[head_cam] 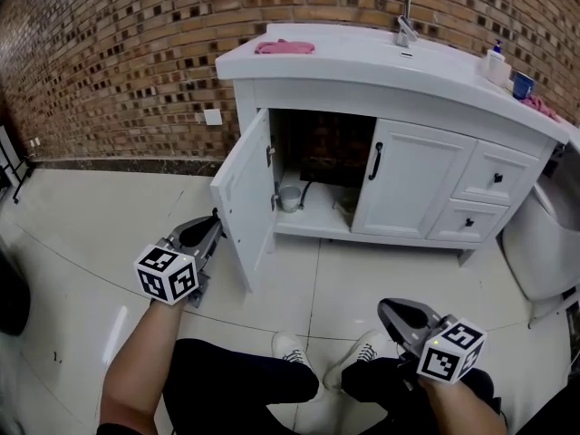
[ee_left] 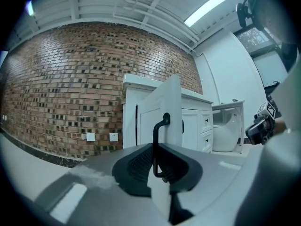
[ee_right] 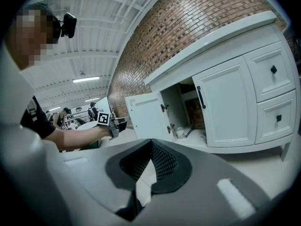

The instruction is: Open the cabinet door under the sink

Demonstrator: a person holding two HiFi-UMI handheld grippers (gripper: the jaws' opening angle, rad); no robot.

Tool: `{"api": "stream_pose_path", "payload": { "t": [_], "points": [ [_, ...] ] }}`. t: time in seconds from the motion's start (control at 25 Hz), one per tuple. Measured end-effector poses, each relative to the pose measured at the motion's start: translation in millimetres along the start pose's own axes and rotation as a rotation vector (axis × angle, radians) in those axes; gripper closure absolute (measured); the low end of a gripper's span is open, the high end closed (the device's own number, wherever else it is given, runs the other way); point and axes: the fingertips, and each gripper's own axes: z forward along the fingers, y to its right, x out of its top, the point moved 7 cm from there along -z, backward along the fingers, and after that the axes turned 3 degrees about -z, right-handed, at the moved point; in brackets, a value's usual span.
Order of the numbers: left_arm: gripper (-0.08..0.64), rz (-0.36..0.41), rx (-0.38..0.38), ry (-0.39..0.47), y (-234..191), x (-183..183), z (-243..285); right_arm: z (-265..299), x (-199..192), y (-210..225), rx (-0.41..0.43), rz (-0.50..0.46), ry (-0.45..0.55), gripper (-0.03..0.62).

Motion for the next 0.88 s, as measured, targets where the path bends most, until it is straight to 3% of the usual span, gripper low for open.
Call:
{"api": "stream_pose_path", "payload": {
  "t": [0.16, 0.28, 0.52, 0.72, 0.8, 0.88],
  "points": [
    [0.539, -0.025, 0.064, -0.065, 9.0, 1.5, -13.3, -4.3, 3.1, 4.5, -0.013, 0.001, 0.018, 0.588],
    [0.552, -0.048, 0.022, -0.09, 32.2, 6.0, -22.6, -8.8, 7.3, 11.0, -0.032, 0.009, 0.04, 0.588],
    [0.552, -0.073, -0.222, -0.062, 116.3, 19.5, -9.7, -12.4, 9.5, 14.6, -0.047, 0.015, 0.059, 0.588],
    [0.552, -0.124, -0.444, -0.052, 195.1, 9.0, -6.9, -17.6, 7.7, 6.8, -0.053, -0.009, 0.071, 0.588],
    [0.552, -0.108, -0.503, -0.058, 220.6, -2.1, -11.9, -19.9, 5.6, 3.7, -0.056, -0.021, 0.071, 0.588],
    [0.552, -0.045, -0.557, -0.061, 240.9, -17.0, -12.5, -20.9, 2.1, 3.3, -0.055, -0.022, 0.058, 0.588]
  ]
}}
